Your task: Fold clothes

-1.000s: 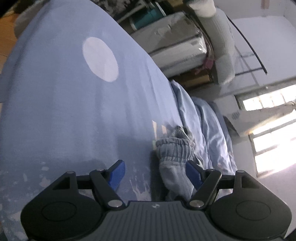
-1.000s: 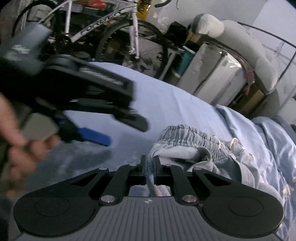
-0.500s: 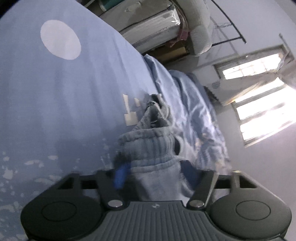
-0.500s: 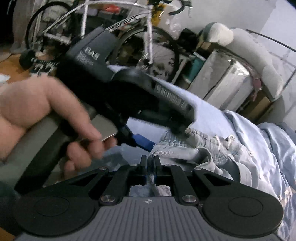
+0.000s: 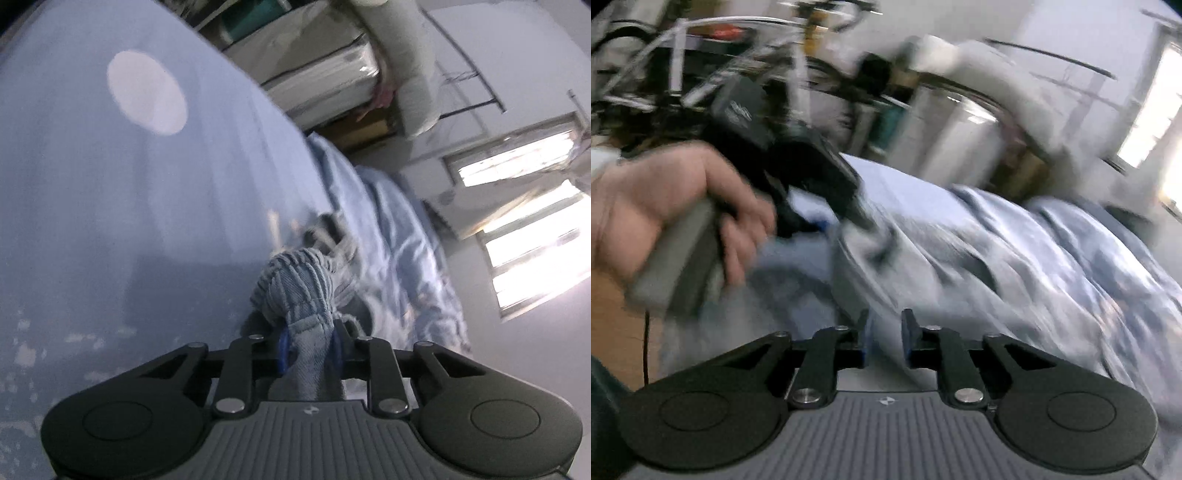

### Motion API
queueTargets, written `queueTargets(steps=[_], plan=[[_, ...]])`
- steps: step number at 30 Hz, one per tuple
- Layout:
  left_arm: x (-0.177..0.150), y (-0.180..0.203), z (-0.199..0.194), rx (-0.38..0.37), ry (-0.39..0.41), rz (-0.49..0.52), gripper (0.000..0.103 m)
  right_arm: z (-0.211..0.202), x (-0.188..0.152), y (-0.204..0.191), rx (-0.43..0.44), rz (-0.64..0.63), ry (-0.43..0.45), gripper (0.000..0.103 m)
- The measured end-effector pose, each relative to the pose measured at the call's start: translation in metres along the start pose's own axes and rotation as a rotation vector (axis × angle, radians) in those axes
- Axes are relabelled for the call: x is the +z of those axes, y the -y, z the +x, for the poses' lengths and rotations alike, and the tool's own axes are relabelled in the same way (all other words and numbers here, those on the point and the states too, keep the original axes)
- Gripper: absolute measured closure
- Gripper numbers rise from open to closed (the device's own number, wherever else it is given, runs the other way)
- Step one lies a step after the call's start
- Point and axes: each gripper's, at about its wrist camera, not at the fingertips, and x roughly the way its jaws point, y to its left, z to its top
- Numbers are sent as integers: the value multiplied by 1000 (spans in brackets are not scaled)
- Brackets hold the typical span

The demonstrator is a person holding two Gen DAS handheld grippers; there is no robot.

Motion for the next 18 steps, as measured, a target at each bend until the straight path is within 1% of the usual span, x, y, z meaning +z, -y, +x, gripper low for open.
queueTargets(steps=[2,4,9,10,12,14,16,18], plan=[[2,2,-1,-15,12,-8,84,-25,-25,10,-78,58,-45,77],[5,1,0,-20,15,-28,84,-53,-53,21,-162,112,-103,77],[10,-1,2,-34,27,-71,84,-126,-127,51,-369,204,-292,77],[11,-1,2,-36,31,-72,84,-137,-138,56,-393,216,-319,77],[13,4,2,-39,47,-42,84,-159,-159,66,-451,235,-375,77],[15,6,3,-41,63,-34,84,-175,-175,72,-494,249,-414,75],[16,6,4,-39,77,-44,84,-182,-189,77,-517,249,-448,63],[16,7,4,-34,87,-57,84,-183,-202,77,-529,234,-473,59]])
